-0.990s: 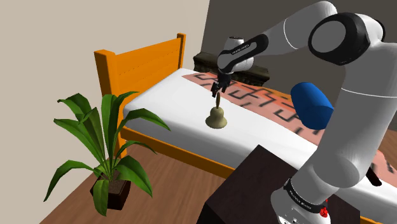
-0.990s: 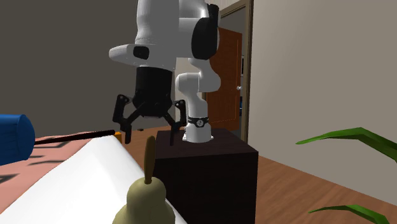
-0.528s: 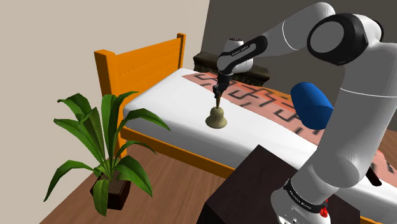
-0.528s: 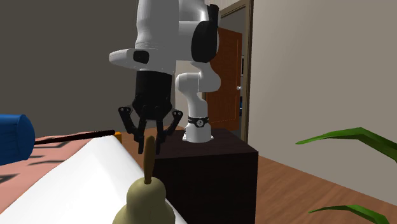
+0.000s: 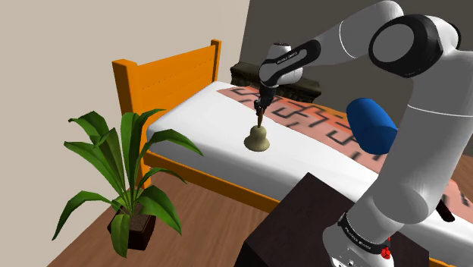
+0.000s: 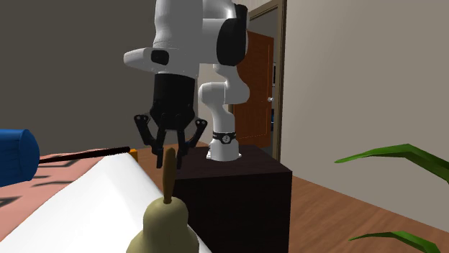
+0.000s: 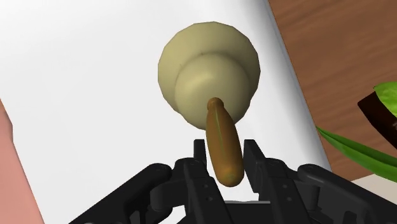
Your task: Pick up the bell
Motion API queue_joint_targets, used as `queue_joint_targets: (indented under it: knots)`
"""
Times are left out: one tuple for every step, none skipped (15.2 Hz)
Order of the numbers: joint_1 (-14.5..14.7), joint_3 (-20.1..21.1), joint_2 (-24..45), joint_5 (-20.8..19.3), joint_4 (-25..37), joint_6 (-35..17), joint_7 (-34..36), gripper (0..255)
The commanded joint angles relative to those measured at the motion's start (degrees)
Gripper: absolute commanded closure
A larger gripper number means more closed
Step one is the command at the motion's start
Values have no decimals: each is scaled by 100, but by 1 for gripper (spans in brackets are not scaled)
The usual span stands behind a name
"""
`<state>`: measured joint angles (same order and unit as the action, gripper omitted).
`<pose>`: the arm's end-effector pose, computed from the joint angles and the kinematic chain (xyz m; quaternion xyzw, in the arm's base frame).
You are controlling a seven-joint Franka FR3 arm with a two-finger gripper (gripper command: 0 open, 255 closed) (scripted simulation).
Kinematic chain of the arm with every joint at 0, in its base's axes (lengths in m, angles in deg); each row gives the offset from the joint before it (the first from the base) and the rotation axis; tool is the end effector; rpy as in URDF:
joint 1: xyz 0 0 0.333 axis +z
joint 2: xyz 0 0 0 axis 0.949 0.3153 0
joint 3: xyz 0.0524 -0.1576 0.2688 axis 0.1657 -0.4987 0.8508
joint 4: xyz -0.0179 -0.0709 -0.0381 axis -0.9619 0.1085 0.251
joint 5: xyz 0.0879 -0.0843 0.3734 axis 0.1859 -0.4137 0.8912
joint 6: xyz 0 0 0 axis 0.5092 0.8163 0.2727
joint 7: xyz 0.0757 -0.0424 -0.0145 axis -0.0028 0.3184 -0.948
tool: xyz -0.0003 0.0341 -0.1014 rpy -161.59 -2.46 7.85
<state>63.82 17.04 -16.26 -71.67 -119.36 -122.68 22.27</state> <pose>0.5784 -0.1975 0.3417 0.9980 -0.0123 0.0393 0.0479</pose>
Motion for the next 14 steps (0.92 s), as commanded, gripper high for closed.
queue_joint_targets:
  knots:
    - [7, -5, -74, -14, 59, 127, 5, 255]
    - [10, -7, -114, -22, 87, 194, 7, 255]
    - [13, -10, -153, -30, 116, 262, 9, 255]
    - [15, -12, -192, -38, 147, 330, 10, 255]
    - [18, -15, -229, -45, 179, 398, 12, 255]
    - [20, -17, -265, -52, 212, 467, 13, 255]
    - [23, -18, -300, -58, 246, 536, 14, 255]
    - [25, -20, -334, -65, 282, 605, 15, 255]
    - [27, -22, -367, -71, 319, 675, 16, 255]
    - [29, -23, -399, -77, 357, 744, 16, 255]
    - [31, -25, -430, -82, 396, 814, 17, 255]
    - [33, -26, -460, -88, 437, 884, 17, 255]
    - [34, -26, -465, -89, 443, 895, 17, 255]
    - [34, -26, -465, -88, 443, 895, 17, 255]
